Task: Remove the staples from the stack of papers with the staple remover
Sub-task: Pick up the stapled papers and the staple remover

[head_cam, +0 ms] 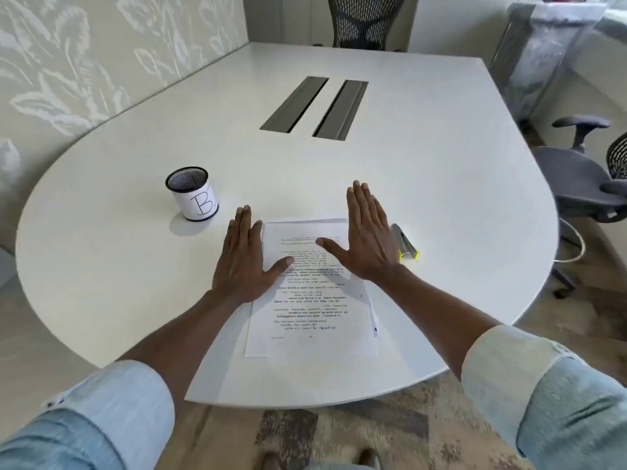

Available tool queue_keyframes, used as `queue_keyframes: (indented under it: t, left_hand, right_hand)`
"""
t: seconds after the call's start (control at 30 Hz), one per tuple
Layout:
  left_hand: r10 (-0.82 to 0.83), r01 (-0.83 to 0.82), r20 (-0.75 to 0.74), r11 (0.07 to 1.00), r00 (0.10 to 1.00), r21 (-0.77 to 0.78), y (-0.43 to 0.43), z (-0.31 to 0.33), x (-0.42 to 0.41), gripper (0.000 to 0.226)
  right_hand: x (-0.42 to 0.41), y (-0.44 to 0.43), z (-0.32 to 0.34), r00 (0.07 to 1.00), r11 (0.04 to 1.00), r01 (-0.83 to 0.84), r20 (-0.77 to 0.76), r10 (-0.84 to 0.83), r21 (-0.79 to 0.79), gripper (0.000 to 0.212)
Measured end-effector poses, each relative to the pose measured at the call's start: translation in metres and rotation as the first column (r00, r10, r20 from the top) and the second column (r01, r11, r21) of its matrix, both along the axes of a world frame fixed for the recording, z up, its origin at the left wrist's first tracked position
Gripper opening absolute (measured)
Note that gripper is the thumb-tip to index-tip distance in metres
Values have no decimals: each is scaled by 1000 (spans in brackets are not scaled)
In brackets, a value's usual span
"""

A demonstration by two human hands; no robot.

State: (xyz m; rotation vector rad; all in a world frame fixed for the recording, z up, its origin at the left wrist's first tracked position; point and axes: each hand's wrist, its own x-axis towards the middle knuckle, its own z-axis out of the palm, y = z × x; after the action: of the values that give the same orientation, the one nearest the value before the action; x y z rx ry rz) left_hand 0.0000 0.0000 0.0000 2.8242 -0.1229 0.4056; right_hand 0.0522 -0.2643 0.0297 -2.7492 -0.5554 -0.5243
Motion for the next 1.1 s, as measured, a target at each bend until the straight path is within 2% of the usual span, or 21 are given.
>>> queue_keyframes:
  t: [0.17,0.27,0.33,0.43,0.57,0.77,0.83,0.93,1.1]
  left_hand:
    - [79,-85,-104,995,991,-59,-10,0,-11,115]
    - [98,-115,-164,989,982,-97,-12,4,-12,103]
    - [112,-135,-198,985,974,-107,-12,2,-12,94]
    - [98,-130,-234,983,967,-128,-10,-4,-9,101]
    - [109,-148,-242,978,964,-149,-12,-3,-2,86]
    - [239,-304,-246,913,939,-273,-26,4,11,77]
    - [278,-358,-256,861,926,-362,-33,9,17,73]
    - [317,-434,-300,735,899,-522,-40,19,26,69]
    - [386,-530,-388,392,837,-752,-41,40,43,68]
  right_hand:
    - [-14,4,-12,979,1000,-20,-204,18,-9,113]
    - [-18,6,-18,963,998,-51,-267,42,-26,107]
    - [-19,7,-20,959,997,-54,-282,38,-47,101]
    - [-16,4,-22,954,993,-87,-293,60,-80,93]
    - [-16,4,-28,961,993,-86,-271,62,-77,101]
    - [-13,4,-32,962,994,-90,-263,69,-69,97]
    - [-13,2,-34,962,993,-97,-261,76,-68,96]
    - [-14,2,-35,964,993,-104,-252,85,-61,95]
    - [-14,1,-35,962,994,-100,-258,86,-41,94]
